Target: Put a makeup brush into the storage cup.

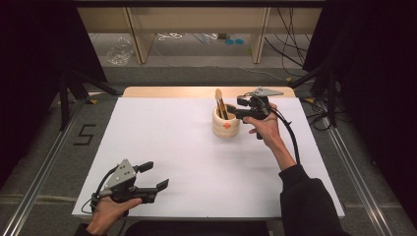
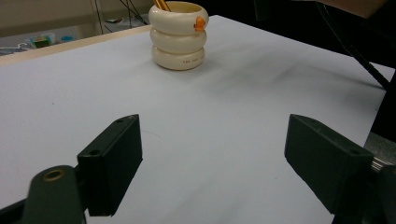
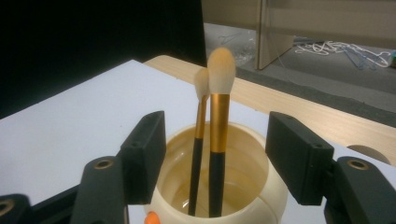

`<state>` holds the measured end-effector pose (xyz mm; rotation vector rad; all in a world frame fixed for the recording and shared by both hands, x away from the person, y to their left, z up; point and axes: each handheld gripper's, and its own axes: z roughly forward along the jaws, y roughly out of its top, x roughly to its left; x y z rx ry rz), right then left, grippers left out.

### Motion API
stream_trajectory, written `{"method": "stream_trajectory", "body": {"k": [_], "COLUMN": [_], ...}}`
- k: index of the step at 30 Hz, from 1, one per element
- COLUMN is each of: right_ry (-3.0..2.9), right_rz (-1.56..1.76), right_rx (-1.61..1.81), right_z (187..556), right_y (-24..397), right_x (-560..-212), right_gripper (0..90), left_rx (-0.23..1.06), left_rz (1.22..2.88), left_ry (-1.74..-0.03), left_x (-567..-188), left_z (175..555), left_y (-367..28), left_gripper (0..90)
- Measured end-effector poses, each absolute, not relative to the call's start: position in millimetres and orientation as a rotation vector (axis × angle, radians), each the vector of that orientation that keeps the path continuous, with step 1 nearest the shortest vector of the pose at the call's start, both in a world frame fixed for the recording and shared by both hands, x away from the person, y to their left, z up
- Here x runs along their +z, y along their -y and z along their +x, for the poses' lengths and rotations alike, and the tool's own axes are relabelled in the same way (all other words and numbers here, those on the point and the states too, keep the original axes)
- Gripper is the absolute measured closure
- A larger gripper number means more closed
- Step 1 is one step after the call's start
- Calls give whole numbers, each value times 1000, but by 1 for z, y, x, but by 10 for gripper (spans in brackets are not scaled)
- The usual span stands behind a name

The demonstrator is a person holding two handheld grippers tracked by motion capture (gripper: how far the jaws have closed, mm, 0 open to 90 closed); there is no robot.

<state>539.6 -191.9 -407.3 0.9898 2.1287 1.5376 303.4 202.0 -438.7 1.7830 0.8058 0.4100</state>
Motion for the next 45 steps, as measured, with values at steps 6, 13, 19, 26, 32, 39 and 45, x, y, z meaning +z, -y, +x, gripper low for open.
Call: {"method": "stream_trajectory", "body": {"k": [6,13,19,26,32,39,45], "right_ry": [-2120,-2096,-2106,-2108,-2137,-2157,-2169], "right_rz": [979,967,942,933,911,897,895], "right_rx": [1519,1498,1460,1490,1477,1490,1474], "right_z": [530,519,505,493,486,480,474], "right_y": [192,193,192,188,182,179,180], "right_x": [-401,-393,-386,-385,-385,-384,-386], "right_gripper": [350,312,283,282,280,277,257], "left_rx": [413,413,415,414,424,422,420], "left_rz": [1779,1778,1781,1782,1793,1791,1786], "left_ry": [-807,-805,-807,-808,-789,-790,-799], "left_x": [-438,-438,-439,-439,-439,-439,-439], "left_z": [303,304,304,306,306,307,305], "left_y": [-203,-203,-203,-203,-204,-203,-203], "left_gripper": [187,187,187,187,187,187,187]}}
